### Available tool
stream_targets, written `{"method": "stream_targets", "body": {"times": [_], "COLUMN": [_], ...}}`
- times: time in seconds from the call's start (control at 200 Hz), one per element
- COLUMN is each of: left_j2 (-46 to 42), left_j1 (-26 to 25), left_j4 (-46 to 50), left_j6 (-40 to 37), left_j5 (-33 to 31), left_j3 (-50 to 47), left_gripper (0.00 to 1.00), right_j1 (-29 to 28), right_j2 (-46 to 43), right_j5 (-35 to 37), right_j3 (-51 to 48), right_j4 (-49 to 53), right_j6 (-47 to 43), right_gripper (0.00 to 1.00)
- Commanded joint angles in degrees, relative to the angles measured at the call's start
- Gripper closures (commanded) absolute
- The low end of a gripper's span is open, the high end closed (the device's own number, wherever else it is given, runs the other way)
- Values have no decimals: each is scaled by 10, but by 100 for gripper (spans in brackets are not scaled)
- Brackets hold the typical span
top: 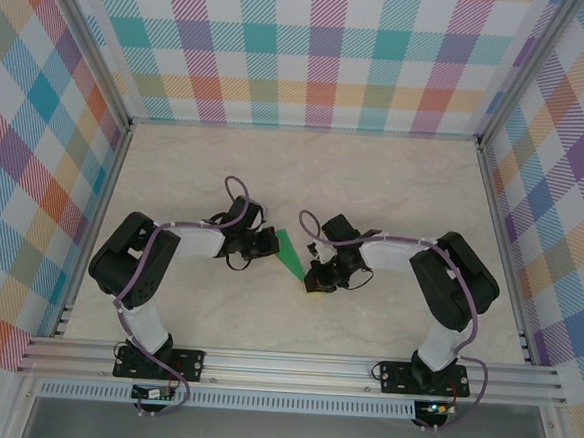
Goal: Fold a paper plane with a square sheet of paper (pick it up from the middle)
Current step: Fold the wing for the fifth time at the center of the table, then move a paper plane to the center of the table.
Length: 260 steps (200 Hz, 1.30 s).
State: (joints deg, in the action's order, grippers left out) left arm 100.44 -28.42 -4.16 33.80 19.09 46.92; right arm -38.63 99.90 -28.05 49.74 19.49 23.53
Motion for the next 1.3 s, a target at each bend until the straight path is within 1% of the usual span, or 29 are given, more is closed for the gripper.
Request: {"method": "stream_targets", "body": {"times": [0.0, 0.055, 0.09, 0.135, 0.155, 0.225, 0.265, 0.331, 0.396, 0.451, 0.506, 0.561, 0.666, 0.796, 0.917, 1.012, 1.102, 1.197, 1.297], "left_j2": [17, 6, -2, -15, -20, -35, -39, -45, -48, -45, -38, -30, -8, 26, 48, 65, 82, 91, 79], "left_j1": [4, 3, 3, 2, 1, -3, -8, -18, -33, -47, -64, -84, -122, -145, -151, -152, -152, -152, -152], "left_j4": [79, 94, 109, 135, 148, 205, 246, 294, 339, 384, 428, 459, 502, 534, 520, 505, 506, 515, 516], "left_j6": [-12, -15, -15, -15, -15, -15, -15, -11, 2, 19, 39, 55, 87, 135, 161, 170, 175, 182, 194], "left_j5": [-58, -50, -47, -51, -54, -75, -88, -115, -151, -194, -232, -265, -314, -335, -319, -298, -295, -299, -308], "left_j3": [8, 23, 38, 58, 67, 105, 126, 152, 174, 197, 222, 243, 280, 311, 313, 318, 331, 339, 329], "left_gripper": [94, 91, 87, 81, 78, 63, 57, 47, 37, 31, 27, 19, 17, 20, 24, 26, 27, 34, 41], "right_j1": [-2, -2, -2, -2, -2, -2, 0, 8, 16, 18, 19, 22, 29, 38, 43, 47, 47, 48, 48], "right_j2": [-58, -92, -113, -137, -147, -179, -191, -203, -206, -206, -206, -207, -212, -220, -231, -240, -242, -240, -239], "right_j5": [36, 66, 90, 128, 145, 212, 249, 284, 309, 336, 364, 381, 388, 385, 384, 379, 373, 371, 370], "right_j3": [-10, -6, -1, 1, 1, 0, -1, -1, -1, 0, 0, -4, -16, -26, -33, -41, -44, -47, -47], "right_j4": [13, 2, 0, -3, -3, -3, 2, 5, 8, 15, 22, 30, 30, 34, 35, 34, 32, 33, 36], "right_j6": [23, 40, 50, 66, 73, 106, 125, 144, 158, 172, 186, 199, 208, 207, 204, 205, 205, 207, 208], "right_gripper": [91, 88, 86, 74, 67, 46, 37, 31, 27, 23, 16, 11, 3, 0, 0, 0, 0, 0, 0]}}
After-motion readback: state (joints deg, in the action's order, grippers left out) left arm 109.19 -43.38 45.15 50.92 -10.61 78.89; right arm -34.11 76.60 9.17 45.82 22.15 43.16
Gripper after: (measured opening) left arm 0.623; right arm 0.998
